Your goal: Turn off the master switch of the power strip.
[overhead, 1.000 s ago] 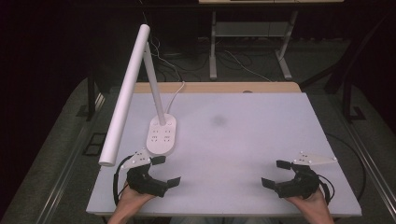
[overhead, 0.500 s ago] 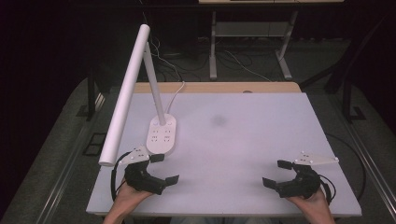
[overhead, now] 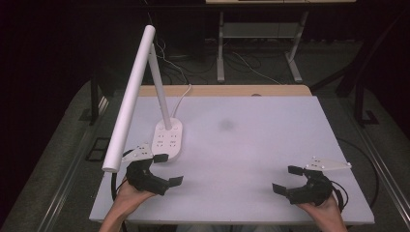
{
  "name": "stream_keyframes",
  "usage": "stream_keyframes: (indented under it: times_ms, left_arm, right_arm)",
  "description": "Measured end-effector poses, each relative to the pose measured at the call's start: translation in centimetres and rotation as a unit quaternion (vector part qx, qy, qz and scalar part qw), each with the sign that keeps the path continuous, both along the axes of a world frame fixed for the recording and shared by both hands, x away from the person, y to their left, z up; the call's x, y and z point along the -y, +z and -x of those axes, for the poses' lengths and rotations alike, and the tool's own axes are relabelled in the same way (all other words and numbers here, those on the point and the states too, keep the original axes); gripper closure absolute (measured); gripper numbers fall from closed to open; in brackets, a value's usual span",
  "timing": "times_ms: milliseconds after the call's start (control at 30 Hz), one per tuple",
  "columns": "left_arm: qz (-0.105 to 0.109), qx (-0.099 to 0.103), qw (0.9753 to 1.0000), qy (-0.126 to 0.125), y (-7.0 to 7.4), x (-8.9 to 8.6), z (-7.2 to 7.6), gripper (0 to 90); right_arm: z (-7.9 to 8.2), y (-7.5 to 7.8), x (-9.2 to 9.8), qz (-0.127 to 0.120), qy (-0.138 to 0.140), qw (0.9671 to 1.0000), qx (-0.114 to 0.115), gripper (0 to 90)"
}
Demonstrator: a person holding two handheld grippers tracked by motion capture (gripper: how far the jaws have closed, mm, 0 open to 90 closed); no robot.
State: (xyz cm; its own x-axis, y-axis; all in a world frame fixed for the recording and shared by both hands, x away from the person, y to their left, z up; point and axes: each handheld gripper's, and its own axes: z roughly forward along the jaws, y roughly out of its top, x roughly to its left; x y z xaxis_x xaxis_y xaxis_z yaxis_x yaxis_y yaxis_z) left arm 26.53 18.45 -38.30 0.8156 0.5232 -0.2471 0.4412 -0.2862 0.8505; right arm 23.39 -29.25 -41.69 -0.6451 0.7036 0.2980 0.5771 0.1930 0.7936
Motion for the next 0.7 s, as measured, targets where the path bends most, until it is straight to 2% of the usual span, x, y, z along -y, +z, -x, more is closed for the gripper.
stream_keyframes:
  times_ms: [100,700]
  left_arm:
    - [-0.007,-0.001,1.0000,0.000,0.3,0.0,-0.5,0.0]
    - [-0.018,-0.004,0.9997,0.017,1.7,-1.7,-2.4,0.0]
  right_arm:
    - [0.0,0.0,0.0,0.000,0.000,1.0000,0.000,0.0]
    - [-0.1,-0.1,0.1,0.004,0.000,1.0000,0.001,0.1]
